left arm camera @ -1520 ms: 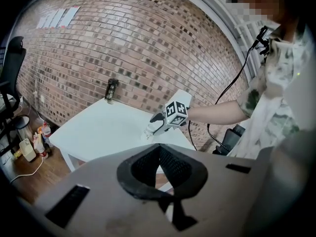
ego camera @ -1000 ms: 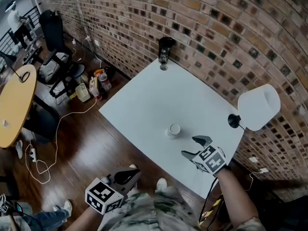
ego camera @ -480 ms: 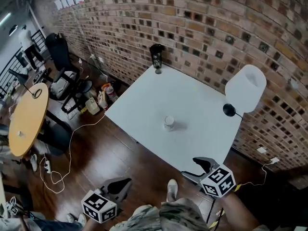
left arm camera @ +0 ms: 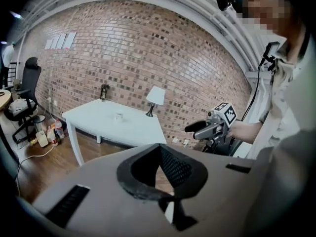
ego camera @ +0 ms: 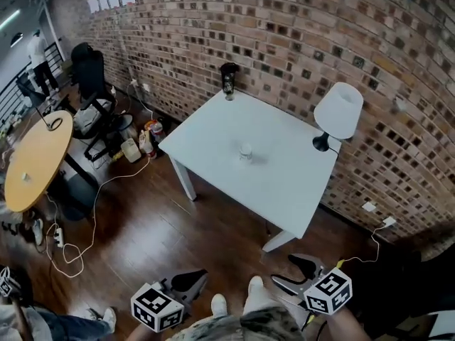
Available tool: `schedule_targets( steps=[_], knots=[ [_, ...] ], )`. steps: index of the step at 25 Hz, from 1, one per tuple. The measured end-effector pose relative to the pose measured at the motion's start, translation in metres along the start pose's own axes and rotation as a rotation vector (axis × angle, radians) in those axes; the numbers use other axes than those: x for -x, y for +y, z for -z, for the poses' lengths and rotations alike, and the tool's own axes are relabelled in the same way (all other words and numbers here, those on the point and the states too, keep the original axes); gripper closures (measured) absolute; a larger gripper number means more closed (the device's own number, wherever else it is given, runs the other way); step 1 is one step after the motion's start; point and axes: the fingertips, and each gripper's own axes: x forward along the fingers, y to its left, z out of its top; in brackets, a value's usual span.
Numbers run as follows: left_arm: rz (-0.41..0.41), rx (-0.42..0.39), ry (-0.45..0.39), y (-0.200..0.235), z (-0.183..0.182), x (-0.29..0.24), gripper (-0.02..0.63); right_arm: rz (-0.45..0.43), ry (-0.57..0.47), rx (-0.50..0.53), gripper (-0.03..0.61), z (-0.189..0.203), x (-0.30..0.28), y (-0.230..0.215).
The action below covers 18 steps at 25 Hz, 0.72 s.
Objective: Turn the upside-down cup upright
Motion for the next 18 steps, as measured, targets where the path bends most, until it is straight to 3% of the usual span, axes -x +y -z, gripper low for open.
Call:
schedule_targets(
  steps=[4, 8, 12, 15, 18],
  knots=[
    [-0.014, 0.010, -0.002, -0.040, 0.024, 0.019, 0.607, -0.037, -0.004, -0.005, 0.275, 0.024, 0.036, 0.032],
    [-0.041, -0.010, -0.015, -0.092, 0.030, 0.022, 0.607, -0.067, -0.015, 0.053, 0.275, 0.037, 0.076, 0.050],
    [-0.027, -0.014, -0.034, -0.160, 0.048, 0.013, 0.606, -0.103, -0.023, 0.100, 0.275, 0.058, 0.119, 0.073],
    [-0.016, 0.025, -0.049, -0.200, 0.060, 0.006, 0.607, -0.117, -0.027, 0.098, 0.276, 0.080, 0.147, 0.082],
    [-0.007, 0.014, -0.033, -0.235, 0.075, 0.001, 0.607, -0.116, -0.028, 0.091, 0.281, 0.101, 0.172, 0.083]
  ],
)
